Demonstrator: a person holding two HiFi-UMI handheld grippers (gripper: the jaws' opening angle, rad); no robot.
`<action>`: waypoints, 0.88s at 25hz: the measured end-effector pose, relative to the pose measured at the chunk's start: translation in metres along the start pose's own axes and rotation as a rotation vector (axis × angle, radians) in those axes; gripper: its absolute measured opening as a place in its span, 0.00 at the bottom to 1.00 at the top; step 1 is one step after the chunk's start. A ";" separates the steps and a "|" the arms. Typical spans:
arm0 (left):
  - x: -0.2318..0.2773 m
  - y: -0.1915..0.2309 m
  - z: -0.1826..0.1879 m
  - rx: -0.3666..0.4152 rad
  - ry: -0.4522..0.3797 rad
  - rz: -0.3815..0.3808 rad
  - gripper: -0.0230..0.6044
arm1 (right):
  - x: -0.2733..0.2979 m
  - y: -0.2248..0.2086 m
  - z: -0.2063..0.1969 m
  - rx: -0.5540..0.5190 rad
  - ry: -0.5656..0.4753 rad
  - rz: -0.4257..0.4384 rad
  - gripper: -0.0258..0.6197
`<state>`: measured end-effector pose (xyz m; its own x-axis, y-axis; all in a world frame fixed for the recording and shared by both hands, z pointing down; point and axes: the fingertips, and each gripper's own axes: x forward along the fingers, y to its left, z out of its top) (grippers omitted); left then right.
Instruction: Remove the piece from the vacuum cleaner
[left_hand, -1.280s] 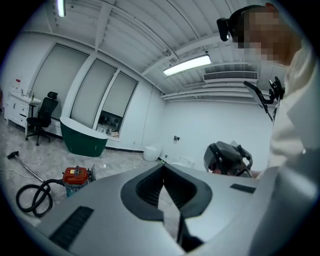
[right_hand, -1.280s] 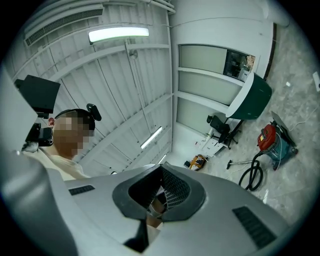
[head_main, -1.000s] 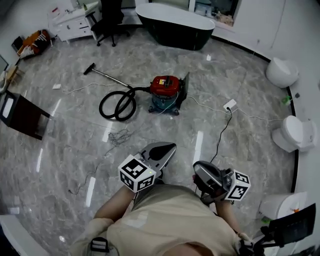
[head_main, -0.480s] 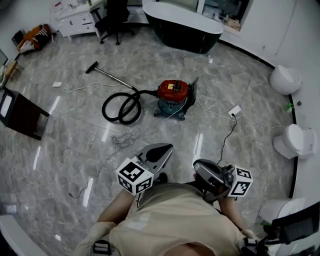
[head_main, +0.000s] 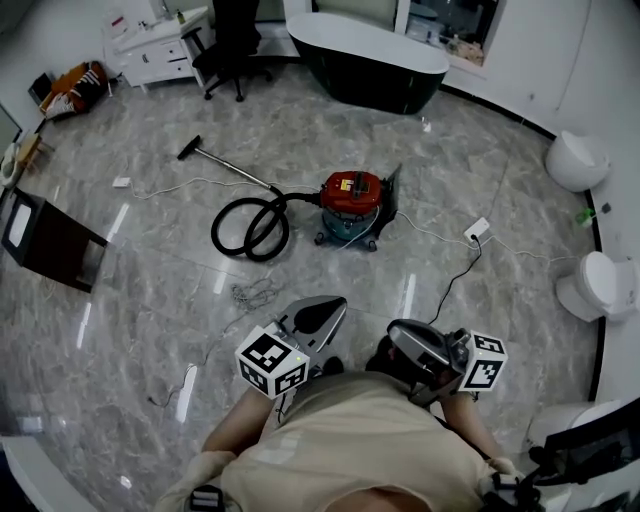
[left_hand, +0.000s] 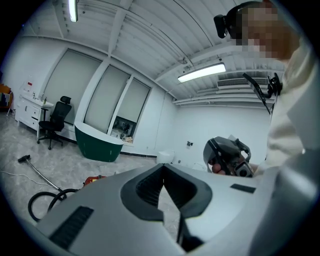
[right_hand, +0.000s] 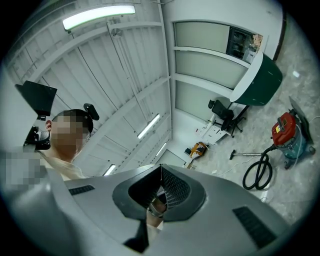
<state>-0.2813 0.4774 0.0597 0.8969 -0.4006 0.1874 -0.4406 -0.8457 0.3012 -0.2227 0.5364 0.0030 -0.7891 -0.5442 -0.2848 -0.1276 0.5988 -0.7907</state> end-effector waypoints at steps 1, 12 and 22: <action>0.005 0.000 0.001 0.002 0.005 0.005 0.04 | -0.001 -0.003 0.004 0.005 0.002 0.008 0.04; 0.125 -0.014 0.027 0.043 0.060 0.010 0.04 | -0.069 -0.047 0.108 0.016 -0.075 0.029 0.04; 0.225 -0.042 0.030 0.098 0.119 0.044 0.04 | -0.138 -0.089 0.173 0.041 -0.069 0.054 0.04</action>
<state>-0.0597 0.4123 0.0607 0.8635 -0.3979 0.3100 -0.4681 -0.8611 0.1983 0.0015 0.4563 0.0190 -0.7507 -0.5520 -0.3630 -0.0605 0.6045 -0.7943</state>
